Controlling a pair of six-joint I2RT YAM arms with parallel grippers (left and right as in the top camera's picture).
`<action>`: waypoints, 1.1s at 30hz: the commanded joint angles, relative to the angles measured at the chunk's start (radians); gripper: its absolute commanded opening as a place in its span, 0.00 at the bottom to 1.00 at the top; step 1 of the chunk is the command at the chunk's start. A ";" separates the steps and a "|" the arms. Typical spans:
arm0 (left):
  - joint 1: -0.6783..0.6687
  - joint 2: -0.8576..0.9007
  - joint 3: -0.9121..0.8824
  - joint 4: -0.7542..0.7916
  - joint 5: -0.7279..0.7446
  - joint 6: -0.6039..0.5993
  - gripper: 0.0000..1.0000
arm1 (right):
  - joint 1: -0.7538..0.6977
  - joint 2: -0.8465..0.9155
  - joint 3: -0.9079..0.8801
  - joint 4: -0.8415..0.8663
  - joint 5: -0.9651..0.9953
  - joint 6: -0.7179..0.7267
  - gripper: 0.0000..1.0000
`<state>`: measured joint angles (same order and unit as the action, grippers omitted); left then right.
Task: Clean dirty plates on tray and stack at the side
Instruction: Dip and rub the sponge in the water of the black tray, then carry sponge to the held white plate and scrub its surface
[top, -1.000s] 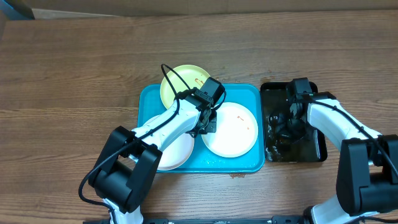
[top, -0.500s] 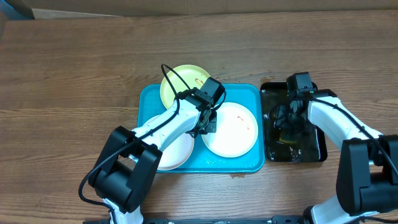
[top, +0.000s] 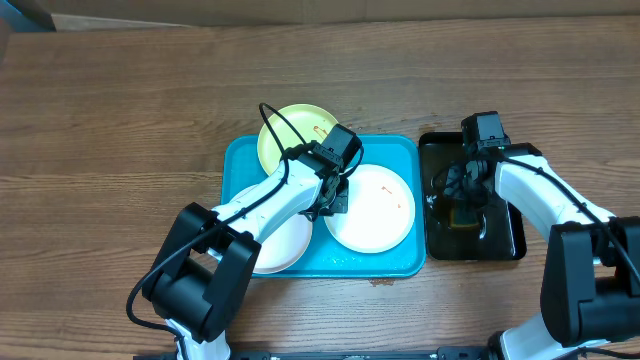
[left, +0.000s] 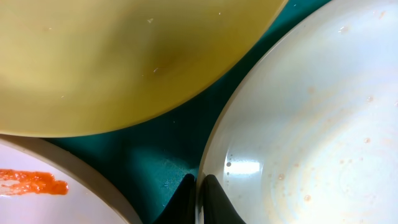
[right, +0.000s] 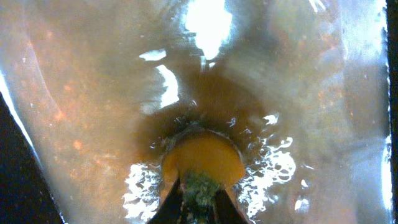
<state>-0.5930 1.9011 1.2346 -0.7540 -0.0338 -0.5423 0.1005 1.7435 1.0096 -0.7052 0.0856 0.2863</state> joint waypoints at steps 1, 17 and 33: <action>0.004 -0.010 -0.002 -0.001 0.008 0.016 0.06 | 0.001 -0.013 0.024 0.010 0.006 -0.002 0.04; 0.004 -0.010 -0.002 -0.001 0.008 0.016 0.12 | 0.002 -0.014 0.027 -0.082 -0.012 -0.002 0.04; 0.004 -0.010 -0.002 -0.005 0.008 0.016 0.04 | 0.016 -0.177 0.271 -0.337 0.087 0.036 0.04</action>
<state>-0.5930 1.9011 1.2346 -0.7544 -0.0326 -0.5411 0.1127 1.6028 1.2587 -1.0435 0.1352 0.3023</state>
